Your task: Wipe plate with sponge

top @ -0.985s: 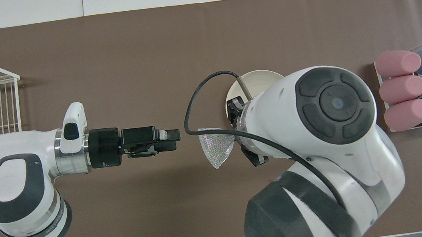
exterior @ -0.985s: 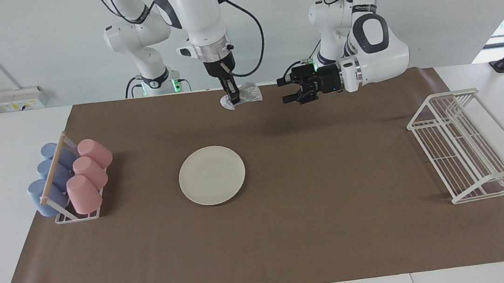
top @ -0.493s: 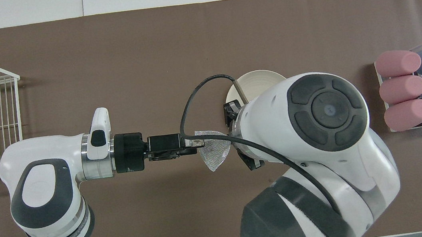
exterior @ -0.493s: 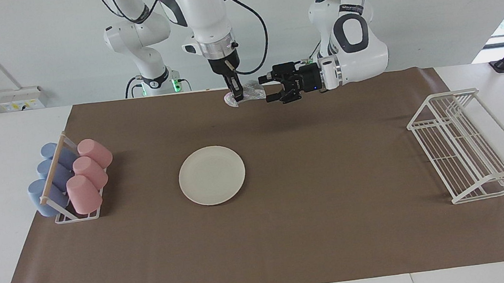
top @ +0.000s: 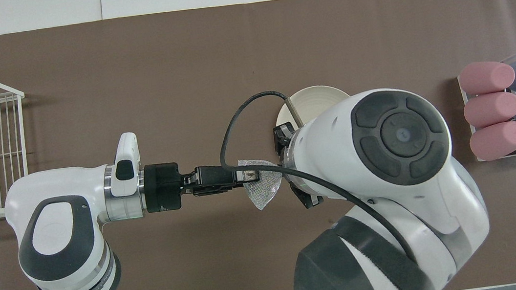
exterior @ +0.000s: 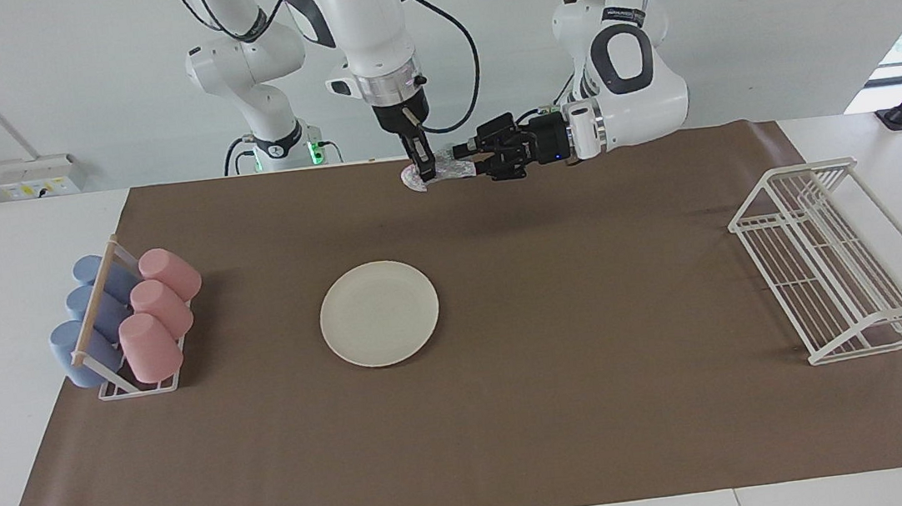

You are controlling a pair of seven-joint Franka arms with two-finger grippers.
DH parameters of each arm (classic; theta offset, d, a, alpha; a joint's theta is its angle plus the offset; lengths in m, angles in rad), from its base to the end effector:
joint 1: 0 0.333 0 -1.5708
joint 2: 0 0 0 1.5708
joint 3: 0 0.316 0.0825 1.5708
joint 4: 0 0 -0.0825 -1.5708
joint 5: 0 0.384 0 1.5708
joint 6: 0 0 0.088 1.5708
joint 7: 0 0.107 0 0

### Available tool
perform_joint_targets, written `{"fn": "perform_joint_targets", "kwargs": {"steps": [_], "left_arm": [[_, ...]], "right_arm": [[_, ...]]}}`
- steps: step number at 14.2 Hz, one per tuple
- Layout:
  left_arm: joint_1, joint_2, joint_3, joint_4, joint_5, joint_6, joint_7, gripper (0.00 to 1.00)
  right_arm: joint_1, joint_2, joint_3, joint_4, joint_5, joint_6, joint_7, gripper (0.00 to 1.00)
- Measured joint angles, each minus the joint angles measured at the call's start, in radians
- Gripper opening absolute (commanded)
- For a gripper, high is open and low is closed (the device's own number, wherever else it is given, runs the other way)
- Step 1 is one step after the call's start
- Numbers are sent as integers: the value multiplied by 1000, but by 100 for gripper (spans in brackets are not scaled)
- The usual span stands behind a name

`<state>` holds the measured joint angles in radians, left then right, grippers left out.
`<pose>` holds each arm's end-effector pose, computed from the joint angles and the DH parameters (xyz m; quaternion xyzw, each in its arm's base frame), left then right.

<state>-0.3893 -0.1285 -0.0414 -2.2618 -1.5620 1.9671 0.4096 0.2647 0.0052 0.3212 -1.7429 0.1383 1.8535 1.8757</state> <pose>0.4394 -0.2736 0.4558 0.7802 0.0074 -0.0646 0.6221 0.4738 0.3269 0.5658 -0.7866 0.6114 0.0466 0.0724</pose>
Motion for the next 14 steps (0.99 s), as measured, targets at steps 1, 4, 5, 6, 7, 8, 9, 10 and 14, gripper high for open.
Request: {"fn": "perform_joint_targets", "kwargs": {"steps": [1,4,5,6,7,8,9,10,14], "left_arm": [[-3,0,-1,0,-4,0,0,0],[-11,-5,-1,0,-10,1,0,0],[-11,-5,0,0,-10,1,0,0],[-12,-6,0,0,-10,1,0,0],[-12,-6,0,-1,-11,1,0,0],[-12,-6,0,-1,-11,2,0,0],[-12,-6,0,-1,-11,2,0,0],[-12,-6,0,-1,-11,2,0,0],[-12,-6,0,-7,-11,9,-2,0]], "right_arm": [[0,0,0,0,0,0,0,0],[0,1,0,-1,-1,0,0,0],[-1,1,0,-1,-1,0,0,14],[-1,1,-1,0,-1,0,0,99],[-1,0,-1,0,-1,0,0,100],[-1,0,-2,0,-1,0,0,100],[-2,0,-3,0,-1,0,0,100],[-3,-1,-4,0,-1,0,-2,100],[-58,-14,-7,0,-9,-35,-243,100]]}}
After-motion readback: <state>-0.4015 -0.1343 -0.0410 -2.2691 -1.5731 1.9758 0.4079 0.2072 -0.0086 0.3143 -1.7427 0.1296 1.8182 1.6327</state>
